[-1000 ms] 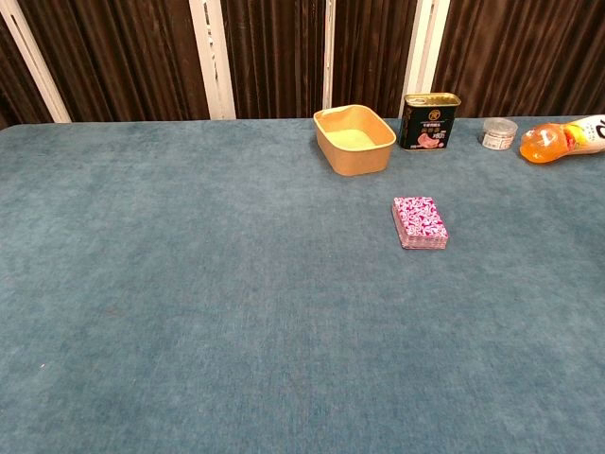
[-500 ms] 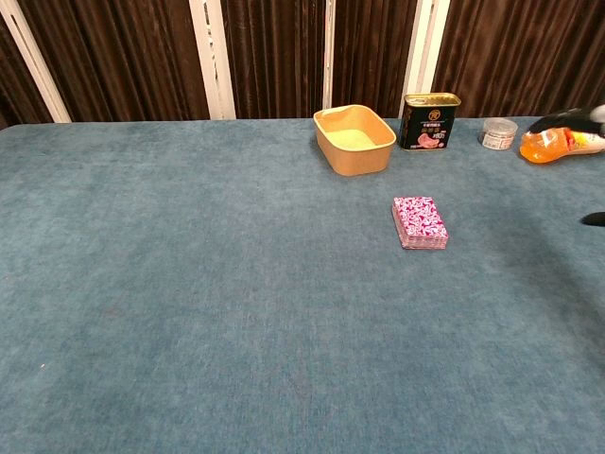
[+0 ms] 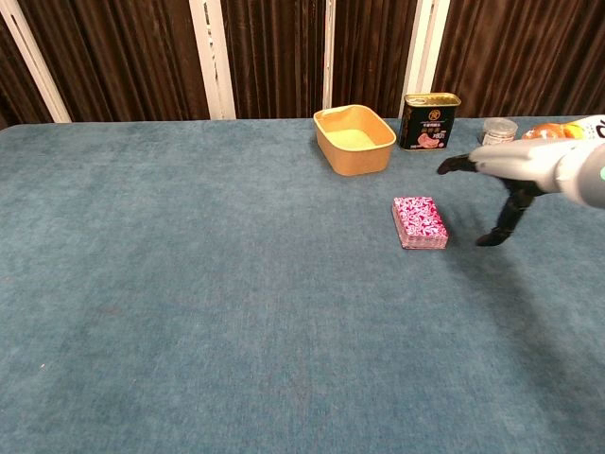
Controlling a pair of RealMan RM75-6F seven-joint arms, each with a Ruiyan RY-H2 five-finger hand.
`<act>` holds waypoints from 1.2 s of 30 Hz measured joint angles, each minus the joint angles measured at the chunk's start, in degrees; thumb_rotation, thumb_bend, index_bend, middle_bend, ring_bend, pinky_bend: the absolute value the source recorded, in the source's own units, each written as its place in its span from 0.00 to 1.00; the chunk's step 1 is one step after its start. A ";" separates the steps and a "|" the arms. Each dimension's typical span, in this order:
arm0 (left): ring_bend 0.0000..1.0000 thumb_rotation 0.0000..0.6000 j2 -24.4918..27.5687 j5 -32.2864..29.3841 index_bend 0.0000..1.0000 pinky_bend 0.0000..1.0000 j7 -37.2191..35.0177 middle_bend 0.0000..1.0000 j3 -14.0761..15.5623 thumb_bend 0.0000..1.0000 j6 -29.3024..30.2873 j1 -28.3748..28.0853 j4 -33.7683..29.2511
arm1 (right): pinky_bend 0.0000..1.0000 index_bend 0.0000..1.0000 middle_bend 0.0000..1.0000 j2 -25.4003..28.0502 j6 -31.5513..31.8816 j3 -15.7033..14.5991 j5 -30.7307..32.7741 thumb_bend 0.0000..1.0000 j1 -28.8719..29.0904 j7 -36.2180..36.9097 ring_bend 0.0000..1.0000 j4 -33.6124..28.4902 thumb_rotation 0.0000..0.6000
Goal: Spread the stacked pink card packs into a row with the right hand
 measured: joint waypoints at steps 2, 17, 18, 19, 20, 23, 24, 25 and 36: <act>0.00 1.00 0.14 -0.17 0.00 0.00 -0.09 0.00 0.03 0.00 -0.30 -0.09 -0.21 | 0.00 0.00 0.00 -1.07 -0.36 -0.12 1.73 0.25 1.44 -0.41 0.00 1.22 1.00; 0.00 1.00 0.95 -0.70 0.00 0.00 -0.83 0.00 0.32 0.00 -1.84 -0.63 -1.22 | 0.00 0.00 0.02 -5.28 -1.13 -1.40 10.59 0.25 8.13 -1.86 0.00 6.58 1.00; 0.00 1.00 1.01 -0.71 0.00 0.00 -0.92 0.00 0.35 0.00 -1.94 -0.67 -1.27 | 0.00 0.00 0.02 -5.56 -1.13 -1.54 10.93 0.25 8.41 -1.90 0.00 6.92 1.00; 0.00 1.00 1.06 -0.73 0.00 0.00 -1.00 0.00 0.36 0.00 -2.02 -0.70 -1.32 | 0.00 0.00 0.03 -5.84 -1.13 -1.68 11.28 0.25 8.71 -1.94 0.00 7.28 1.00; 0.00 1.00 1.10 -0.75 0.00 0.00 -1.06 0.00 0.38 0.00 -2.07 -0.72 -1.36 | 0.00 0.00 0.03 -6.21 -1.13 -1.88 11.71 0.25 9.09 -1.97 0.00 7.74 1.00; 0.00 1.00 1.15 -0.77 0.00 0.00 -1.16 0.00 0.40 0.00 -2.13 -0.76 -1.40 | 0.00 0.00 0.05 -6.97 -1.03 -2.23 12.37 0.25 9.93 -1.95 0.00 8.76 1.00; 0.00 1.00 1.17 -0.77 0.00 0.00 -1.20 0.00 0.43 0.00 -2.17 -0.76 -1.41 | 0.00 0.00 0.05 -7.18 -1.00 -2.27 12.55 0.25 10.14 -1.89 0.00 9.04 1.00; 0.00 1.00 1.20 -0.78 0.00 0.00 -1.24 0.00 0.45 0.00 -2.19 -0.77 -1.44 | 0.00 0.00 0.06 -7.39 -0.98 -2.31 12.75 0.25 10.33 -1.81 0.00 9.33 1.00; 0.00 1.00 1.28 -0.80 0.00 0.00 -1.51 0.00 0.58 0.00 -2.12 -0.69 -1.47 | 0.00 0.08 0.19 -9.40 -0.85 -3.26 14.54 0.25 12.11 -1.43 0.00 12.44 1.00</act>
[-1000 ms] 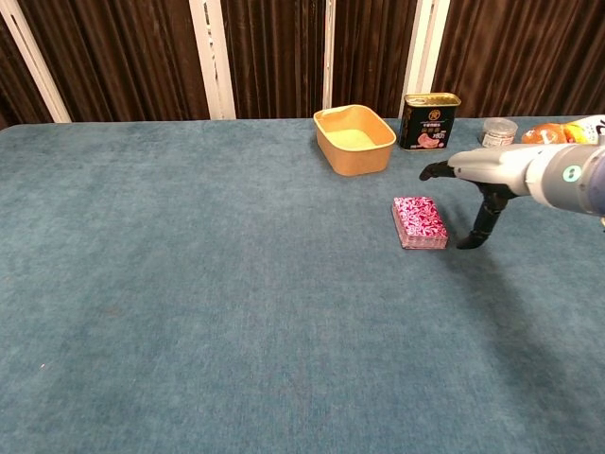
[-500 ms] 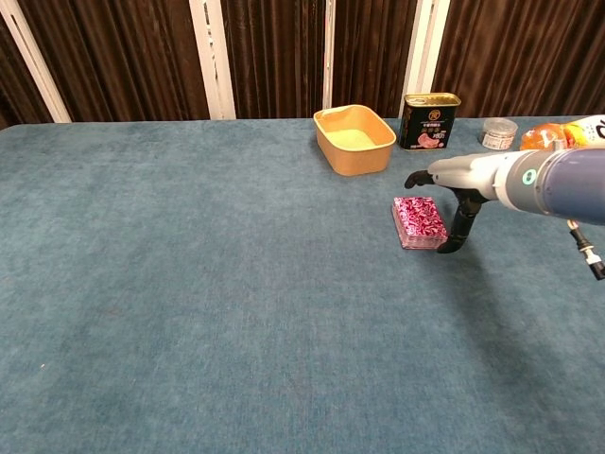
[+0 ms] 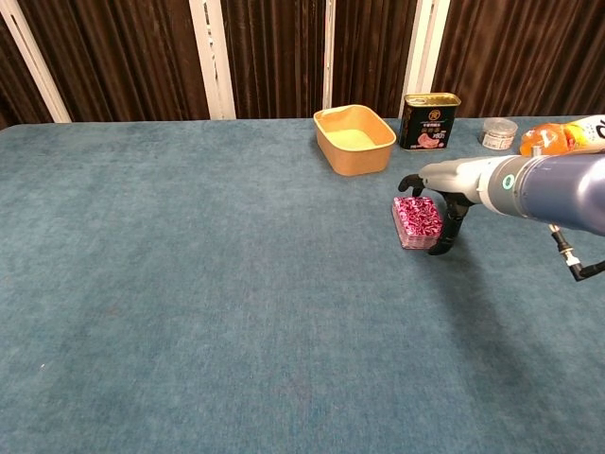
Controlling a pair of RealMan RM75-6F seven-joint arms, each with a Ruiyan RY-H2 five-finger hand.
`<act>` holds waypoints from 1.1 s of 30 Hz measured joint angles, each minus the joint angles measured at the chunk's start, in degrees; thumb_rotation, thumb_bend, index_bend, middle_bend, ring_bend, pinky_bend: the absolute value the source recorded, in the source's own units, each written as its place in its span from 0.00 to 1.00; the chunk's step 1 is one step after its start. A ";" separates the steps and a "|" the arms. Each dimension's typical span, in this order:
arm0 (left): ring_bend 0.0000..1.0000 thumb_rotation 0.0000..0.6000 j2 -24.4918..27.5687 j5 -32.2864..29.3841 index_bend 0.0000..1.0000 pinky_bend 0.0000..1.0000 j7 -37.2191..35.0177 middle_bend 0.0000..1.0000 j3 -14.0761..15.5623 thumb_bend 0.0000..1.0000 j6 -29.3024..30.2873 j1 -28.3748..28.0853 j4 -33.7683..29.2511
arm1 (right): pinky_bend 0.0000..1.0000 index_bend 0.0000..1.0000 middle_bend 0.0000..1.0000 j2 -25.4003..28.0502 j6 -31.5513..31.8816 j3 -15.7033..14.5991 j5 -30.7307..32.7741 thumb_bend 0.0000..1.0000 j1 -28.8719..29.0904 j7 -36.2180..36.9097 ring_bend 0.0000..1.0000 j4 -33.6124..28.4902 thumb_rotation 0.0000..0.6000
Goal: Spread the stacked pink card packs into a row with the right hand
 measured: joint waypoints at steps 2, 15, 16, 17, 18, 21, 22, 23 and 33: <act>0.00 1.00 0.02 0.00 0.00 0.00 -0.06 0.00 0.00 0.00 -0.03 -0.02 -0.01 | 0.00 0.09 0.20 -0.27 -0.02 -0.13 0.36 0.25 0.25 0.07 0.00 0.51 1.00; 0.00 1.00 0.10 -0.13 0.00 0.00 -0.24 0.00 0.08 0.00 -0.29 -0.12 -0.15 | 0.00 0.43 0.35 -1.00 0.12 -0.55 0.50 0.25 1.00 1.08 0.09 2.11 1.00; 0.00 1.00 0.11 -0.14 0.00 0.00 -0.24 0.00 0.08 0.00 -0.30 -0.13 -0.16 | 0.00 0.47 0.39 -0.99 0.21 -0.59 0.39 0.25 0.99 1.20 0.11 2.06 1.00; 0.00 1.00 0.11 -0.13 0.00 0.00 -0.23 0.00 0.09 0.00 -0.30 -0.13 -0.18 | 0.00 0.52 0.41 -0.97 0.29 -0.63 0.29 0.25 0.98 1.29 0.13 2.01 1.00; 0.00 1.00 0.12 -0.14 0.00 0.00 -0.22 0.00 0.09 0.00 -0.30 -0.13 -0.20 | 0.00 0.54 0.43 -0.95 0.38 -0.71 0.18 0.25 0.96 1.36 0.14 1.95 1.00; 0.00 1.00 0.12 -0.14 0.00 0.00 -0.21 0.00 0.11 0.00 -0.28 -0.12 -0.21 | 0.00 0.59 0.47 -0.86 0.63 -0.91 -0.06 0.25 0.83 1.52 0.17 1.72 1.00; 0.00 1.00 0.12 -0.12 0.00 0.00 -0.21 0.00 0.11 0.00 -0.24 -0.11 -0.21 | 0.00 0.61 0.48 -0.82 0.72 -0.96 -0.18 0.25 0.76 1.63 0.17 1.61 1.00; 0.00 1.00 0.12 -0.10 0.00 0.00 -0.22 0.00 0.12 0.00 -0.22 -0.10 -0.22 | 0.00 0.62 0.48 -0.77 0.88 -1.01 -0.40 0.25 0.65 1.83 0.18 1.46 1.00; 0.00 1.00 0.10 -0.15 0.00 0.00 -0.27 0.00 0.13 0.00 -0.07 -0.02 -0.26 | 0.00 0.63 0.49 2.04 2.82 -1.37 -3.39 0.25 -0.82 3.60 0.19 -2.36 1.00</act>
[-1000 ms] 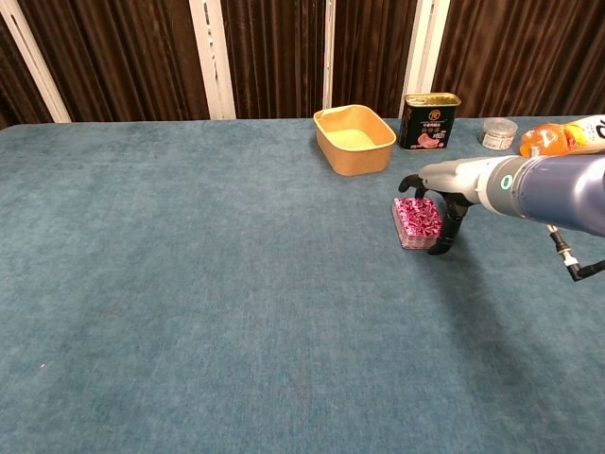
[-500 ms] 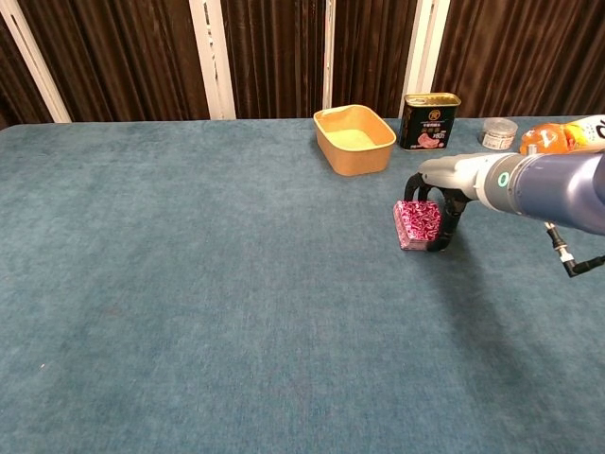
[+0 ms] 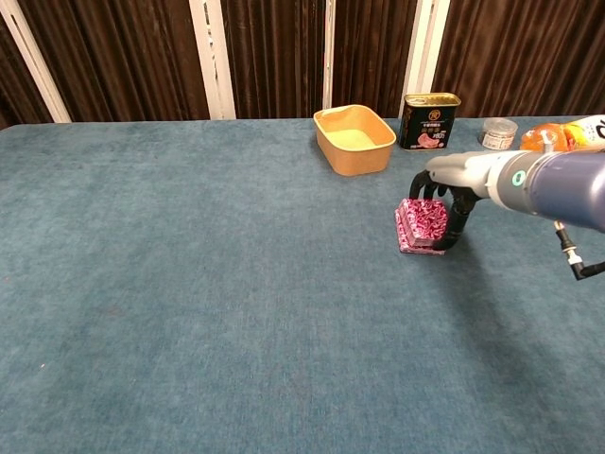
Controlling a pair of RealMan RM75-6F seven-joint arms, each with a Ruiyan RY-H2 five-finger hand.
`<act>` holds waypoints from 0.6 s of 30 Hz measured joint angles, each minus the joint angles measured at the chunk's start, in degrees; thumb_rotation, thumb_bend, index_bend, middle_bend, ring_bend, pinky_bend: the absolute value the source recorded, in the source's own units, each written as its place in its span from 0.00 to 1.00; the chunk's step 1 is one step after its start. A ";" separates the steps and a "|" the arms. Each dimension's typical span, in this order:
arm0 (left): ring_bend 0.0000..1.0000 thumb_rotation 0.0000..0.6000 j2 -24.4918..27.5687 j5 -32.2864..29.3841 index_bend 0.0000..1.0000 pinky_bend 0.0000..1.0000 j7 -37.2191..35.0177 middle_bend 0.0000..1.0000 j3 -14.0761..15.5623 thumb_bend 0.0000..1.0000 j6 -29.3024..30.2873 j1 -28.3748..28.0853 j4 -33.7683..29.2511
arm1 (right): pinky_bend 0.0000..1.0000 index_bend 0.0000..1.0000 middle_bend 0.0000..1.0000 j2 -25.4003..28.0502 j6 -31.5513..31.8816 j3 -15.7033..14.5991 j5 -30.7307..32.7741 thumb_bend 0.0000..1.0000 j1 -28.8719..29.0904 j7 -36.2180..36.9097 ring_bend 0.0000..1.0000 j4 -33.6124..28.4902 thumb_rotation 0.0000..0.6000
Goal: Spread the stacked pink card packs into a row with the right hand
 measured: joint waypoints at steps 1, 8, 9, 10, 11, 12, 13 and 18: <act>0.00 1.00 0.02 -0.06 0.00 0.00 -0.04 0.00 -0.01 0.00 -0.05 -0.01 -0.05 | 0.00 0.63 0.49 0.61 0.23 -0.03 -0.30 0.25 -0.17 0.12 0.19 -0.66 1.00; 0.00 1.00 0.01 -0.15 0.00 0.00 0.16 0.00 -0.06 0.00 -0.10 -0.07 -0.19 | 0.00 0.63 0.49 6.50 1.82 -1.12 -2.03 0.25 -2.54 1.33 0.19 -5.20 1.00; 0.00 1.00 0.00 -0.12 0.00 0.00 0.26 0.00 -0.07 0.00 -0.10 -0.08 -0.22 | 0.00 0.63 0.49 6.98 1.85 -1.36 -2.06 0.25 -2.96 1.65 0.19 -5.40 1.00; 0.00 1.00 -0.02 -0.11 0.00 0.00 0.34 0.00 -0.07 0.00 -0.10 -0.09 -0.24 | 0.00 0.63 0.49 7.27 1.81 -1.64 -2.07 0.25 -3.30 1.95 0.19 -5.47 1.00; 0.00 1.00 -0.04 -0.11 0.00 0.00 0.42 0.00 -0.08 0.00 -0.11 -0.11 -0.26 | 0.00 0.63 0.49 7.46 1.67 -2.09 -2.06 0.25 -3.66 2.16 0.19 -5.34 1.00; 0.00 1.00 -0.06 -0.13 0.00 0.00 0.56 0.00 -0.09 0.00 -0.15 -0.15 -0.28 | 0.00 0.63 0.49 7.50 1.53 -2.42 -2.05 0.25 -3.83 2.18 0.19 -5.09 1.00; 0.00 1.00 -0.08 -0.16 0.00 0.00 0.66 0.00 -0.11 0.00 -0.21 -0.18 -0.31 | 0.00 0.63 0.49 7.49 1.38 -2.76 -2.03 0.25 -3.97 2.14 0.19 -4.72 1.00; 0.00 1.00 -0.14 -0.28 0.00 0.00 1.01 0.00 -0.14 0.00 -0.39 -0.29 -0.47 | 0.00 0.63 0.49 6.46 0.53 -4.00 -2.01 0.25 -4.68 2.23 0.19 -2.00 1.00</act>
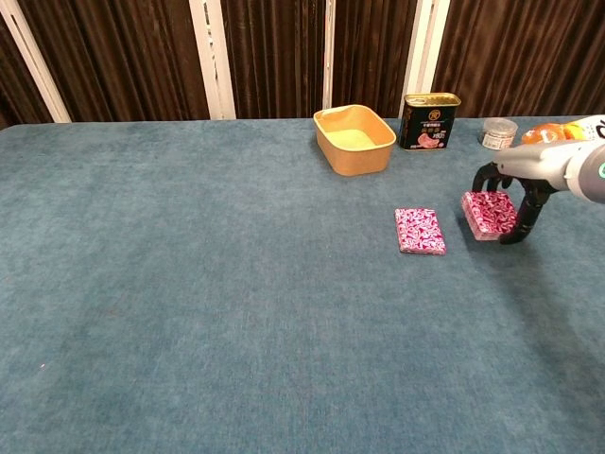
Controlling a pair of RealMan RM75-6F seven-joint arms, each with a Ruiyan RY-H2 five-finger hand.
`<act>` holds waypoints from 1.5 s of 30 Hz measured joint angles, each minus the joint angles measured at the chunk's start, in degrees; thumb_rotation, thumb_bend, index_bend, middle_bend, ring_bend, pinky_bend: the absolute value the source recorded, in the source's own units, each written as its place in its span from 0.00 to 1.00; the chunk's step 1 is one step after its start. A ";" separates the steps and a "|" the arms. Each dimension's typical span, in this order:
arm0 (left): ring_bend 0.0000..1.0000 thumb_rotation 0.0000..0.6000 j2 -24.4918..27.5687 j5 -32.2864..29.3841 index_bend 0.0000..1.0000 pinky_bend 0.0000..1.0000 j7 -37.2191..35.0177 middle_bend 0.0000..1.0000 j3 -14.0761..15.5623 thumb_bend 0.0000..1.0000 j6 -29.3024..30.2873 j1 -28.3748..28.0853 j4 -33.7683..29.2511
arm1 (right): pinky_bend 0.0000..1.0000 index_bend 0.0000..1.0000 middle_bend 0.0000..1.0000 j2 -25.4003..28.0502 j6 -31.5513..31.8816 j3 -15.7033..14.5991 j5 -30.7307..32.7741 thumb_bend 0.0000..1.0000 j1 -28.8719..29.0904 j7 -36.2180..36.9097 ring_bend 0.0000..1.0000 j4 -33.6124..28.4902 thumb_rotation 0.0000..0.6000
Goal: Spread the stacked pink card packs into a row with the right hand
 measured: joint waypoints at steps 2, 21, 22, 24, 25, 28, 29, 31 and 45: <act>0.00 1.00 0.00 -0.04 0.00 0.00 0.04 0.00 0.01 0.00 -0.06 -0.02 -0.02 | 0.00 0.61 0.48 -0.63 -0.36 -0.16 -0.09 0.25 -0.18 0.24 0.18 0.96 1.00; 0.00 1.00 0.22 0.06 0.00 0.00 -0.71 0.00 0.11 0.00 -0.03 0.01 0.27 | 0.00 0.06 0.11 -3.39 -2.01 -0.24 1.41 0.25 0.42 -1.00 0.00 4.25 1.00; 0.00 1.00 0.22 0.06 0.00 0.00 -0.71 0.00 0.11 0.00 -0.04 0.00 0.26 | 0.00 0.06 0.11 -3.38 -1.98 -0.25 1.43 0.25 0.40 -1.04 0.00 4.26 1.00; 0.00 1.00 0.22 0.06 0.00 0.00 -0.67 0.00 0.10 0.00 -0.03 0.00 0.24 | 0.00 0.06 0.11 -3.31 -1.95 -0.26 1.55 0.25 0.36 -1.08 0.00 4.19 1.00; 0.00 1.00 0.22 0.05 0.00 0.00 -0.65 0.00 0.09 0.00 -0.01 0.00 0.23 | 0.00 0.06 0.11 -3.28 -1.95 -0.27 1.63 0.25 0.36 -1.14 0.00 4.16 1.00; 0.00 1.00 0.22 -0.03 0.00 0.00 -0.58 0.00 0.09 0.00 -0.05 0.00 0.18 | 0.00 0.05 0.08 -3.16 -1.85 -0.35 1.73 0.25 0.37 -1.44 0.00 4.06 1.00; 0.00 1.00 0.21 -0.03 0.00 0.00 -0.56 0.00 0.08 0.00 -0.04 0.00 0.18 | 0.00 0.04 0.06 -3.13 -1.76 -0.38 1.71 0.25 0.38 -1.55 0.00 4.02 1.00; 0.00 1.00 0.18 -0.07 0.00 0.00 -0.52 0.00 0.06 0.00 -0.03 0.01 0.19 | 0.00 0.00 0.02 -3.09 -1.61 -0.39 1.68 0.25 0.37 -1.64 0.00 3.95 1.00; 0.00 1.00 0.22 -0.02 0.00 0.00 -0.74 0.00 0.06 0.00 0.14 0.07 0.24 | 0.00 0.00 0.00 -2.77 -1.31 -0.53 4.29 0.25 0.85 -3.62 0.00 3.20 1.00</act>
